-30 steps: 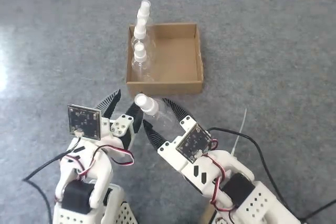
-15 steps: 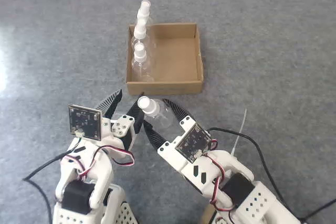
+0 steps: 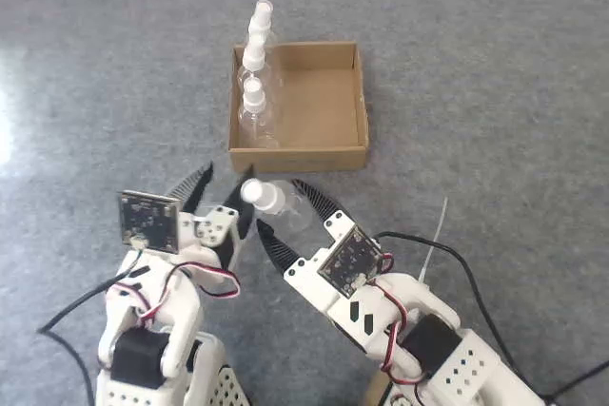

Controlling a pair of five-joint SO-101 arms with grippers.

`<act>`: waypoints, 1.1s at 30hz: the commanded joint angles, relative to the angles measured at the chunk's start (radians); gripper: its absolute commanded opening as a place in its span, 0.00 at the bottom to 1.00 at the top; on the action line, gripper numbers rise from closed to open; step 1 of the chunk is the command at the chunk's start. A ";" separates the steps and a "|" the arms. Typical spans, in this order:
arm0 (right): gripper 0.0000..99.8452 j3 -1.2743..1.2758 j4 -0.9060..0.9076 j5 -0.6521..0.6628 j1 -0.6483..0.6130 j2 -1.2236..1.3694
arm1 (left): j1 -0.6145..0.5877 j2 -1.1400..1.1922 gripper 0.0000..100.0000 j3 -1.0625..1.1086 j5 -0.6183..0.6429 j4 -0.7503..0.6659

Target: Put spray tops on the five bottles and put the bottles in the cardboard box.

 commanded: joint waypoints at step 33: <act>0.17 -0.025 -0.031 -0.002 0.196 -0.024 | -0.474 0.000 0.18 0.088 -0.048 -0.021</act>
